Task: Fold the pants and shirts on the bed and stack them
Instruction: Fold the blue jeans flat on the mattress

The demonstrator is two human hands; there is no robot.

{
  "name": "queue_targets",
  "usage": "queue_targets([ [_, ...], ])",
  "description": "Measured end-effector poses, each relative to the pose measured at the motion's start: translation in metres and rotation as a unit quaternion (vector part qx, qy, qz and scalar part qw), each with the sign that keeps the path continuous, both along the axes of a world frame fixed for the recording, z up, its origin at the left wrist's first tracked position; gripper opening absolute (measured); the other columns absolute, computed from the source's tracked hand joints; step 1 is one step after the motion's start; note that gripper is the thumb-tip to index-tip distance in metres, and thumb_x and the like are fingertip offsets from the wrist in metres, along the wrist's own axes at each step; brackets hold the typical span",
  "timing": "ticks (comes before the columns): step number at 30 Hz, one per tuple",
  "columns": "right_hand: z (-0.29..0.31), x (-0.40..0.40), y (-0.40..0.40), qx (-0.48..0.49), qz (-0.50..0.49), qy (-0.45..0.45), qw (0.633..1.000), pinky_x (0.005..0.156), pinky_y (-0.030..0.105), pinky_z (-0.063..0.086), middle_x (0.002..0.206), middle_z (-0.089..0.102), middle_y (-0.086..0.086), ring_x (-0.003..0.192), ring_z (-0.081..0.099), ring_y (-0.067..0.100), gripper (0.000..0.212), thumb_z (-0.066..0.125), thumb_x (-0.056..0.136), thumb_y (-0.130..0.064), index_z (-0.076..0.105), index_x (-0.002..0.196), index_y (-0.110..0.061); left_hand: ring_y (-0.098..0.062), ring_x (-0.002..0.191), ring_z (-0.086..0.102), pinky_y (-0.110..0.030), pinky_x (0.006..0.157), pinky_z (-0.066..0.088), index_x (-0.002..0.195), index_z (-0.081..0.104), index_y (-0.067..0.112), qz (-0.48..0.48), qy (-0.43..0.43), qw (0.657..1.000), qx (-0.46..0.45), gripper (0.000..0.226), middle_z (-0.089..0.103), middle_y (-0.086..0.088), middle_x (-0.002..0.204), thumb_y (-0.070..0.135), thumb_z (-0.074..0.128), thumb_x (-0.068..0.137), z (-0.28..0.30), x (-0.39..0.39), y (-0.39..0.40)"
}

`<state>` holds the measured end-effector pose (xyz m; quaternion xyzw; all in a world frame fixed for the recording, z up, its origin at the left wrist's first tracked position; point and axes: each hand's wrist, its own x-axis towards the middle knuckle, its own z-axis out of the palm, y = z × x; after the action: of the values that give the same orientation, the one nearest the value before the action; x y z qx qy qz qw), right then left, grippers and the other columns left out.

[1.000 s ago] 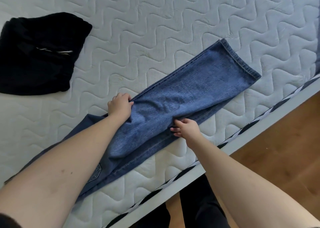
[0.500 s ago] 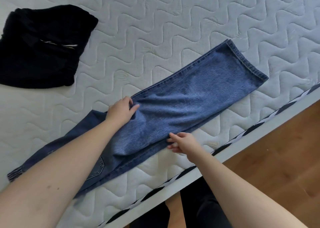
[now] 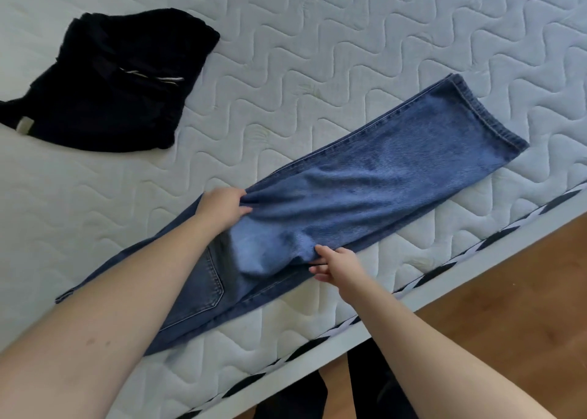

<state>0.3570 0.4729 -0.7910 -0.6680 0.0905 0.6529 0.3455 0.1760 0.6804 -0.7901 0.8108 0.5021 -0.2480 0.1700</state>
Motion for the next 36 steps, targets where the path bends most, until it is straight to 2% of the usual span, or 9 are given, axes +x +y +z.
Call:
queue_targets([
  [5, 0.003, 0.005, -0.013, 0.002, 0.025, -0.074, 0.997, 0.044, 0.024, 0.050, 0.059, 0.069, 0.007, 0.046, 0.061, 0.016, 0.019, 0.050, 0.099, -0.019, 0.054, 0.087, -0.004, -0.033, 0.103, 0.056, -0.039, 0.081, 0.036, 0.091, 0.059, 0.022, 0.067, -0.097, 0.988, 0.097, 0.017, 0.062, -0.008, 0.104, 0.039, 0.061, 0.090, 0.007, 0.003, 0.001],
  [8, -0.003, -0.004, -0.021, 0.011, 0.006, -0.110, 0.994, 0.049, 0.025, 0.053, 0.074, 0.073, 0.010, 0.053, 0.066, 0.016, 0.026, 0.051, 0.101, -0.028, 0.059, 0.089, -0.006, -0.033, 0.106, 0.050, -0.041, 0.086, 0.037, 0.112, 0.058, 0.016, 0.049, -0.152, 0.974, 0.162, 0.026, 0.056, -0.010, 0.112, 0.026, 0.064, 0.088, 0.010, 0.000, -0.013],
  [11, -0.008, -0.020, -0.027, 0.034, -0.012, -0.101, 0.994, 0.057, 0.026, 0.057, 0.098, 0.069, 0.009, 0.062, 0.071, 0.014, 0.017, 0.055, 0.100, -0.027, 0.058, 0.102, -0.011, -0.035, 0.090, 0.054, -0.042, 0.074, 0.040, 0.099, 0.059, 0.010, 0.012, -0.229, 0.952, 0.201, 0.023, 0.057, -0.012, 0.096, 0.022, 0.071, 0.083, 0.017, -0.008, -0.044],
  [14, -0.010, -0.040, -0.029, 0.074, 0.014, -0.020, 0.997, 0.061, 0.025, 0.058, 0.095, 0.065, 0.007, 0.066, 0.072, 0.015, 0.023, 0.058, 0.098, -0.007, 0.050, 0.120, -0.006, -0.032, 0.075, 0.055, -0.039, 0.064, 0.041, 0.084, 0.058, 0.011, -0.019, -0.275, 0.940, 0.201, 0.020, 0.056, -0.008, 0.082, 0.027, 0.070, 0.082, 0.017, -0.029, -0.090],
  [17, -0.007, -0.061, -0.028, 0.103, 0.066, 0.072, 0.990, 0.069, 0.030, 0.060, 0.104, 0.068, 0.002, 0.063, 0.066, 0.014, 0.034, 0.052, 0.093, 0.012, 0.052, 0.119, -0.010, -0.028, 0.074, 0.054, -0.039, 0.063, 0.042, 0.081, 0.057, 0.014, -0.029, -0.261, 0.950, 0.169, 0.025, 0.055, -0.002, 0.079, 0.039, 0.059, 0.086, 0.012, -0.053, -0.140],
  [23, -0.009, -0.094, -0.009, 0.067, 0.069, -0.004, 0.995, 0.055, 0.024, 0.052, 0.078, 0.060, 0.005, 0.048, 0.050, 0.010, 0.008, 0.057, 0.097, -0.010, 0.059, 0.104, -0.007, -0.033, 0.111, 0.060, -0.044, 0.084, 0.049, 0.123, 0.064, 0.014, 0.002, -0.128, 0.985, 0.115, 0.068, 0.059, -0.012, 0.126, 0.034, 0.087, 0.062, 0.000, -0.110, -0.201],
  [27, -0.007, -0.105, 0.003, 0.046, 0.061, -0.056, 0.995, 0.052, 0.025, 0.054, 0.081, 0.072, 0.005, 0.047, 0.060, 0.010, 0.010, 0.057, 0.096, -0.014, 0.061, 0.098, -0.005, -0.037, 0.100, 0.060, -0.047, 0.078, 0.052, 0.117, 0.064, 0.010, 0.131, -0.175, 0.971, 0.094, 0.043, 0.063, -0.012, 0.114, 0.001, 0.074, 0.076, 0.000, -0.134, -0.194],
  [31, 0.003, -0.101, -0.001, 0.043, 0.125, -0.118, 0.984, 0.048, 0.025, 0.049, 0.068, 0.066, 0.003, 0.045, 0.057, 0.010, 0.014, 0.057, 0.094, -0.015, 0.060, 0.083, -0.008, -0.031, 0.095, 0.059, -0.041, 0.076, 0.046, 0.111, 0.061, 0.013, 0.223, -0.223, 0.946, 0.071, 0.021, 0.067, -0.009, 0.099, 0.010, 0.061, 0.091, 0.007, -0.145, -0.168],
  [36, 0.009, -0.093, -0.024, 0.037, 0.168, -0.116, 0.978, 0.047, 0.025, 0.041, 0.052, 0.053, 0.000, 0.041, 0.048, 0.013, 0.014, 0.056, 0.089, -0.013, 0.058, 0.077, -0.005, -0.034, 0.084, 0.062, -0.042, 0.070, 0.042, 0.097, 0.066, 0.010, 0.154, -0.235, 0.953, 0.115, 0.011, 0.068, -0.008, 0.087, 0.019, 0.063, 0.092, 0.010, -0.149, -0.156],
])
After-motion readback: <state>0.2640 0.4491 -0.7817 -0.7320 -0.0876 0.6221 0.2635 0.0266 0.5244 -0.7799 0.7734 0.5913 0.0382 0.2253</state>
